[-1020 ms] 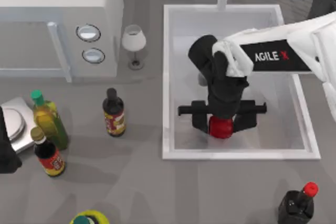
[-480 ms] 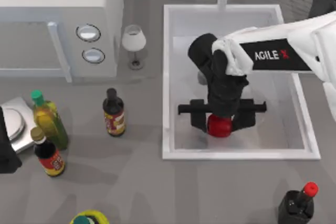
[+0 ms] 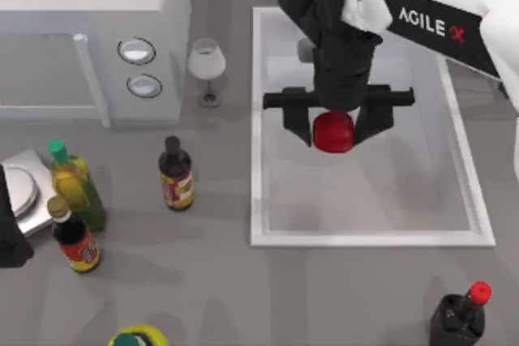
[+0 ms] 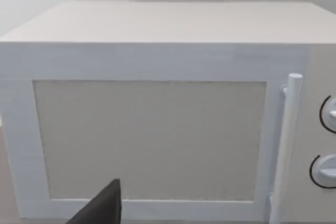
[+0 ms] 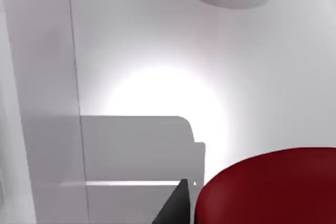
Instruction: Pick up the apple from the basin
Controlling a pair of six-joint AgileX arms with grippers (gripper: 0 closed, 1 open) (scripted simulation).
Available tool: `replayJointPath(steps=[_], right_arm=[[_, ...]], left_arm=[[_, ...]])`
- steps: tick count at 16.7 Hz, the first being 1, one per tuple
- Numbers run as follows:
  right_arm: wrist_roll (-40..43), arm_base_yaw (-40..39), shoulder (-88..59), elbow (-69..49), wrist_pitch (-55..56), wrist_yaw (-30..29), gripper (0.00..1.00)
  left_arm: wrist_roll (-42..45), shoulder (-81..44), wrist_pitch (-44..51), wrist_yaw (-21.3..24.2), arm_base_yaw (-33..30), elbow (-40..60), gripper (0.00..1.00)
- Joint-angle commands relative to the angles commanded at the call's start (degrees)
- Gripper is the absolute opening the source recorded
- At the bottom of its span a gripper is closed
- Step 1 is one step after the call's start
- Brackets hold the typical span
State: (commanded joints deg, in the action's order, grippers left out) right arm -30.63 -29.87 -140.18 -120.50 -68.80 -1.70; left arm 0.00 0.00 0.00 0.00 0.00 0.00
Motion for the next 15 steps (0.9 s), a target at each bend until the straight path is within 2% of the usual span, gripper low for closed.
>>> replayJointPath(steps=[4,7,15], right_arm=[[0.18,0.16,1.92,-14.76,-17.47,0.03,0.0],[0.37,0.33,3.38,-22.69,-25.79,0.05,0.0],[0.45,0.29,4.02,-25.15,-28.33,0.09,0.0]], left_arm=[[0.0,0.0,0.0,0.0,0.0,0.0,1.0],[0.0,0.0,0.0,0.0,0.0,0.0,1.0],[0.0,0.0,0.0,0.0,0.0,0.0,1.0]])
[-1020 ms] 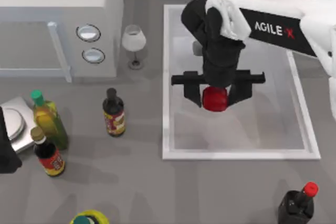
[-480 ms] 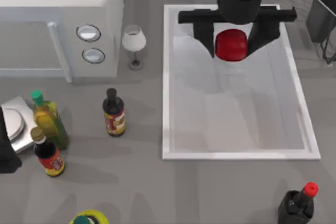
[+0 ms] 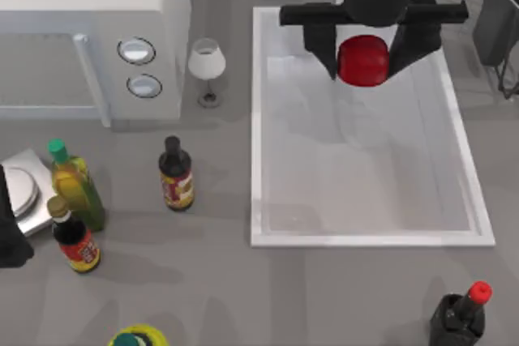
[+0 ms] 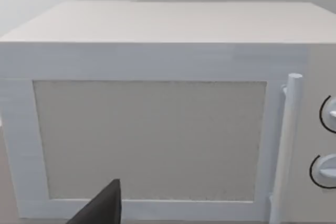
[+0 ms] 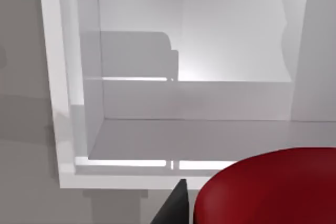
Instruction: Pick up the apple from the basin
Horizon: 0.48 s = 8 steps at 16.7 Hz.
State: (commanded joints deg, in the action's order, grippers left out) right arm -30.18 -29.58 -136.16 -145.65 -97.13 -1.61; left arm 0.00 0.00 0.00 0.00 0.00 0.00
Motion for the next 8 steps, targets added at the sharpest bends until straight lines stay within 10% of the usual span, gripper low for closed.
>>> replayJointPath(steps=[8], right_arm=[[15.57,15.72,12.6,22.17,7.96,0.77,0.0]], left_arm=[[0.0,0.0,0.0,0.0,0.0,0.0,1.0]])
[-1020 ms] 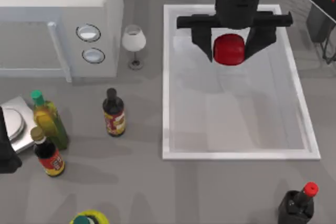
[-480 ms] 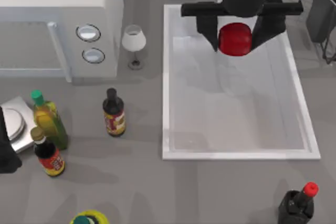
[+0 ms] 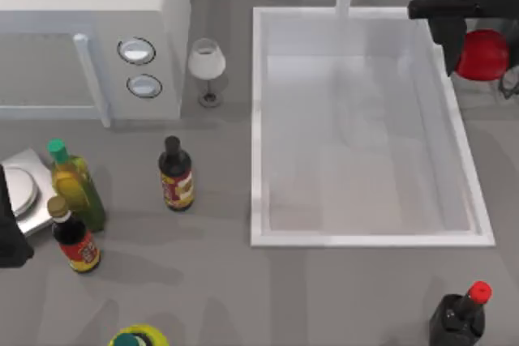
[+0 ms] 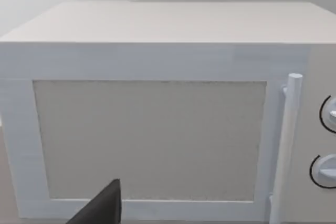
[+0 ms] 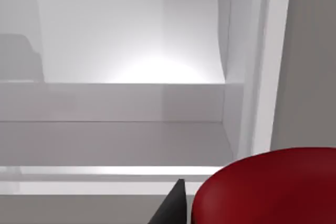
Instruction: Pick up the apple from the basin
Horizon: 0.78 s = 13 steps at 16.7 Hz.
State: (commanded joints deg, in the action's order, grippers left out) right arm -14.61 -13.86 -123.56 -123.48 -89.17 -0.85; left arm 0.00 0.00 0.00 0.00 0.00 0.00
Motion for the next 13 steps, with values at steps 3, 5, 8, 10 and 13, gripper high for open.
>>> replayJointPath(steps=[3,5,8,10,13], right_arm=[[8.31,8.38,6.5,12.16,4.08,0.41,0.0],[12.72,12.85,9.92,17.47,6.22,0.62,0.0],[15.94,16.09,12.37,20.88,7.75,0.78,0.0],[15.97,16.12,12.39,20.9,7.77,0.78,0.0],[15.81,15.9,12.13,20.95,7.78,0.71,0.0]], left_arm=[[0.0,0.0,0.0,0.0,0.0,0.0,1.0],[0.0,0.0,0.0,0.0,0.0,0.0,1.0],[0.0,0.0,0.0,0.0,0.0,0.0,1.0],[0.0,0.0,0.0,0.0,0.0,0.0,1.0],[0.0,0.0,0.0,0.0,0.0,0.0,1.0]])
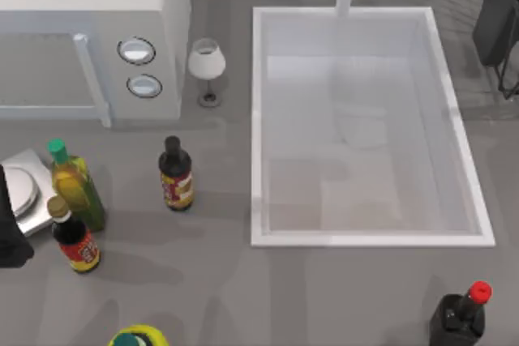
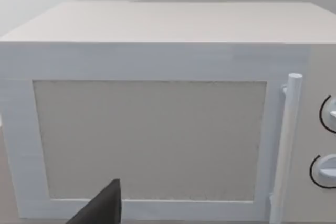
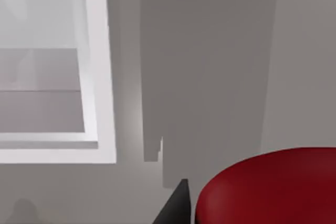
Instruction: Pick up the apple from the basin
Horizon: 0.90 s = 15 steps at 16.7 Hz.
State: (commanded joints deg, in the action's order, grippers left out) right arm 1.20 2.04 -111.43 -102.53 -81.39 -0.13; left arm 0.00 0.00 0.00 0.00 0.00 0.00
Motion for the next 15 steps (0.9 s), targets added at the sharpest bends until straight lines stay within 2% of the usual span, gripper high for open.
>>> replayJointPath(steps=[3,10,15], right_arm=[[-0.02,0.0,-0.35,3.85,4.04,0.01,0.0],[-0.09,0.01,-2.36,19.34,22.33,0.05,0.0],[-0.1,0.01,-2.73,21.01,24.03,0.05,0.0]], left_arm=[[0.0,0.0,0.0,0.0,0.0,0.0,1.0],[0.0,0.0,0.0,0.0,0.0,0.0,1.0],[0.0,0.0,0.0,0.0,0.0,0.0,1.0]])
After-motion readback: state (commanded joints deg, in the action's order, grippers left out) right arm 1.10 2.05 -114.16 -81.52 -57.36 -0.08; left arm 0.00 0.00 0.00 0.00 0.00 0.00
